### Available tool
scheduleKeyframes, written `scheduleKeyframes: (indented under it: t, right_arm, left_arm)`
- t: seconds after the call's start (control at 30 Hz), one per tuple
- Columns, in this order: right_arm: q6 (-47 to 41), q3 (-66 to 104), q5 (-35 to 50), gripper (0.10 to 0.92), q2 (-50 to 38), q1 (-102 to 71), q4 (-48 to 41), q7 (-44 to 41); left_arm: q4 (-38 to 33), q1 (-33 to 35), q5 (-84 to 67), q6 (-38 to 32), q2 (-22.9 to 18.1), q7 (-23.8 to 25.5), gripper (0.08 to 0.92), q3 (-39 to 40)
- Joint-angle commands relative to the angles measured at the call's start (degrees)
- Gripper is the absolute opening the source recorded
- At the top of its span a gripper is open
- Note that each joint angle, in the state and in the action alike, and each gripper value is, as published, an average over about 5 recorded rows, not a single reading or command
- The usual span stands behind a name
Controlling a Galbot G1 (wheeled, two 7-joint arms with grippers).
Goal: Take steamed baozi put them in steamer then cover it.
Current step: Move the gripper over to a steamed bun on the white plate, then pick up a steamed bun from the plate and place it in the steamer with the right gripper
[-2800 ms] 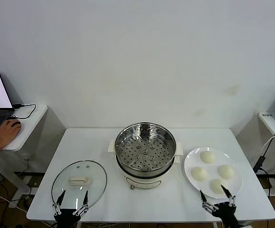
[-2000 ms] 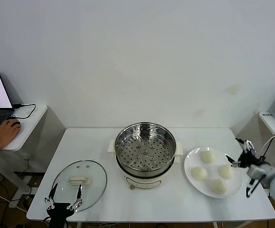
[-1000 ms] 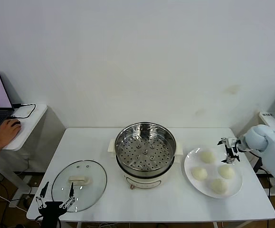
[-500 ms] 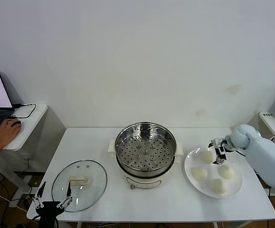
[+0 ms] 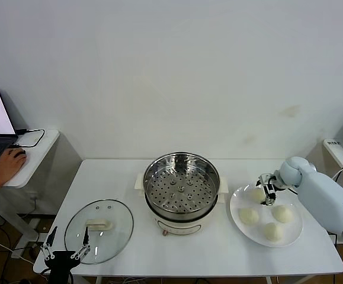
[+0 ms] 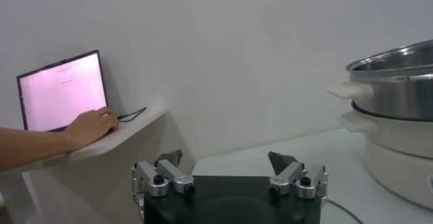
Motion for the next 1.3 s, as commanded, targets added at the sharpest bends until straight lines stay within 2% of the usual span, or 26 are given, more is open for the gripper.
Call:
scheduleKeyframes:
  t: [0.03, 0.27, 0.57, 0.83, 1.1, 1.3]
  right_arm:
    - [0.0, -0.1, -0.4, 0.672, 0.7, 0.1, -0.8, 0.2]
    - [-0.4, -0.9, 0.3, 0.598, -0.5, 0.7, 0.9, -0.2]
    - [-2.5, -7.0, 7.5, 0.594, -8.8, 5.8, 12.3, -1.4]
    - [-3.0, -18.0, 16.6, 0.594, -15.3, 22.4, 20.1, -2.3]
    - [-2.5, -31.7, 27.8, 0.602, -7.8, 44.8, 21.4, -1.6]
    - [-0.5, -38.8, 33.4, 0.602, 1.8, 51.4, 22.0, 0.5]
  left_arm:
    - [0.0, 0.0, -0.1, 0.0, 0.0, 0.0, 0.823, 0.0]
    - [-0.1, 0.2, -0.2, -0.2, 0.2, -0.1, 0.823, 0.0]
    - [-0.5, 0.3, -0.4, -0.1, 0.5, -0.2, 0.823, -0.4]
    - [-1.2, 0.5, -0.8, -0.1, 0.7, -0.2, 0.823, -0.4]
    - [-1.8, 1.0, -1.4, -0.2, 1.5, -0.2, 0.823, -0.4]
    - [-2.3, 0.9, -1.8, -0.3, 1.5, -0.2, 0.823, -0.4]
